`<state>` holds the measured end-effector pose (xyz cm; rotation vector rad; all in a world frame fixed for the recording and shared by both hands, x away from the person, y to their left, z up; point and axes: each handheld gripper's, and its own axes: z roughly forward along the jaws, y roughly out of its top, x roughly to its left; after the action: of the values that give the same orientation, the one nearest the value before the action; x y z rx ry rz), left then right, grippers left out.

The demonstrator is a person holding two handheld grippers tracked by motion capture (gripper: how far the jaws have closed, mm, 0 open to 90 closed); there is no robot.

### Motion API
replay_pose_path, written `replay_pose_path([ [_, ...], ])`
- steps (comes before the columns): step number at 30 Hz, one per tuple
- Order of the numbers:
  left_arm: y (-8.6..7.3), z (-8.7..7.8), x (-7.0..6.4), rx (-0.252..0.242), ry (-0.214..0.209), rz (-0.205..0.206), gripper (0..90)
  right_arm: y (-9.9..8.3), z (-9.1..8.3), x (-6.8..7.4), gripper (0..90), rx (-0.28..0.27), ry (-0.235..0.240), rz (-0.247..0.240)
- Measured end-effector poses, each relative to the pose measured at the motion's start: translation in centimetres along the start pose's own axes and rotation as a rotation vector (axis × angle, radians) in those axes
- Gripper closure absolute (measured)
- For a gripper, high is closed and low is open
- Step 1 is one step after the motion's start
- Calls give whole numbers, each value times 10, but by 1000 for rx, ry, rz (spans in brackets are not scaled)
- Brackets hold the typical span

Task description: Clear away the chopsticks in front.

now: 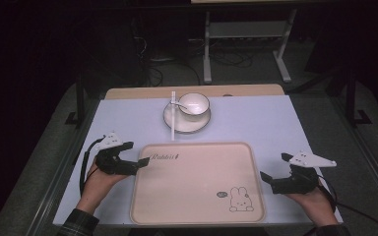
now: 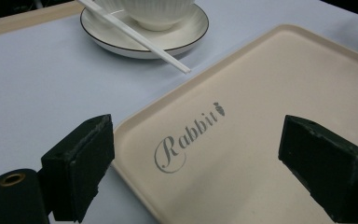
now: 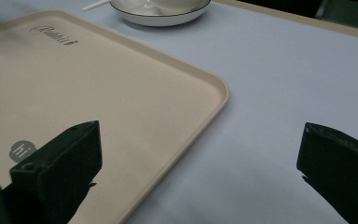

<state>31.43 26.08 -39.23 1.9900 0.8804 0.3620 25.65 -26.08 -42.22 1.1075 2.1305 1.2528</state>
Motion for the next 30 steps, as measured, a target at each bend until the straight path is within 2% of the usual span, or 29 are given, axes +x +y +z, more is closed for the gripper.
replay_pose_path([
  [6, 12, 13, 3, 19, -1, -3, 99, 1, 1, 0, 0, -1, 1, 1],
  [14, 25, 27, 5, 18, -3, -4, 99, 2, 4, -1, 0, -5, 6, -1],
  [23, 48, 52, 14, 27, 20, -4, 101, 4, 6, -1, 0, -12, 11, 2],
  [28, 63, 73, 24, 40, 59, -10, 101, 4, 6, -2, 0, -11, 11, 4],
  [30, 67, 80, 28, 47, 58, -19, 101, 4, 6, -2, 0, -12, 10, 8],
])
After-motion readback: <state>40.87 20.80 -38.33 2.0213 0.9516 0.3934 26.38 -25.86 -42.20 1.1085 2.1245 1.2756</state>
